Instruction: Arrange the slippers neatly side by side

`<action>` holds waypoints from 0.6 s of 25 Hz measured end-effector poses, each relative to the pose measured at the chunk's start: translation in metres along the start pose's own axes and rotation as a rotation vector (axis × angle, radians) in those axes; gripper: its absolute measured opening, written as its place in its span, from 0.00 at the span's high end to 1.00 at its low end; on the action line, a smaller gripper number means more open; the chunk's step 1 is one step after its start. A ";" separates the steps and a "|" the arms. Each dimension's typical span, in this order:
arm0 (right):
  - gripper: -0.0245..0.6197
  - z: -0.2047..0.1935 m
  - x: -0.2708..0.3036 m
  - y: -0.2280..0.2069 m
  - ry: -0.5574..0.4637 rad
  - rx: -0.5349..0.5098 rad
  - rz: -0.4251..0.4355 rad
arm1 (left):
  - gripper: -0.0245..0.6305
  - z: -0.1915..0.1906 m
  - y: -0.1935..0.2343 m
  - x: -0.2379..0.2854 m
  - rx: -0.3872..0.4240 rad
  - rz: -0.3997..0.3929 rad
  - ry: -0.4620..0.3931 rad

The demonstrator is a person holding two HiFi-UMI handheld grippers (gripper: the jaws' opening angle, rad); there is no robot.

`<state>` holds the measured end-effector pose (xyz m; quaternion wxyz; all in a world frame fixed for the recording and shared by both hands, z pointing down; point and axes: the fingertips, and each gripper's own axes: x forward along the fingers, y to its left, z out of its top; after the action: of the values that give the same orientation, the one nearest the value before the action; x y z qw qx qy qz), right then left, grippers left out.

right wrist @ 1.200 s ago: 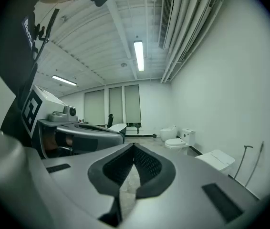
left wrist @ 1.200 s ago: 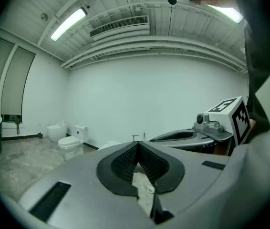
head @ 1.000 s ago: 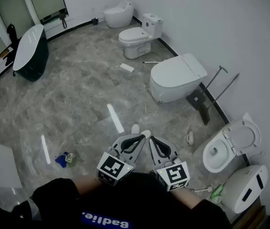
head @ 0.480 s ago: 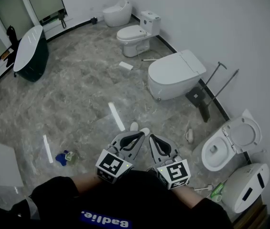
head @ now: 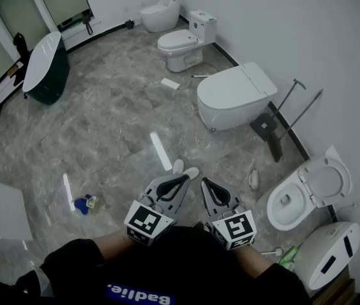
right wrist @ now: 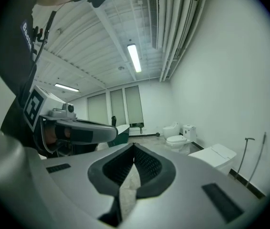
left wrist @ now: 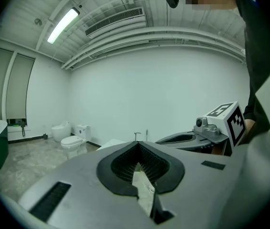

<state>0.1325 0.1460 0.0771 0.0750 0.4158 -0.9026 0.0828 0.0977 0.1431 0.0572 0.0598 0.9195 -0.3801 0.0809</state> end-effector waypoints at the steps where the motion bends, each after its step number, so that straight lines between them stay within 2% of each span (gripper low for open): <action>1: 0.96 -0.003 0.001 -0.002 0.006 -0.007 0.006 | 0.96 -0.002 0.001 0.002 -0.003 0.006 0.003; 8: 0.96 -0.019 0.034 -0.001 0.072 -0.042 0.040 | 0.96 -0.015 0.032 0.014 -0.046 0.011 0.014; 15: 0.96 -0.029 0.098 -0.012 0.149 -0.057 0.014 | 0.96 -0.016 0.108 0.035 -0.031 -0.028 0.006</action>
<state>0.0804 0.0720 0.1268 0.1533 0.3999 -0.8993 0.0883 0.0440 0.0463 0.0852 0.0764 0.9235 -0.3680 0.0772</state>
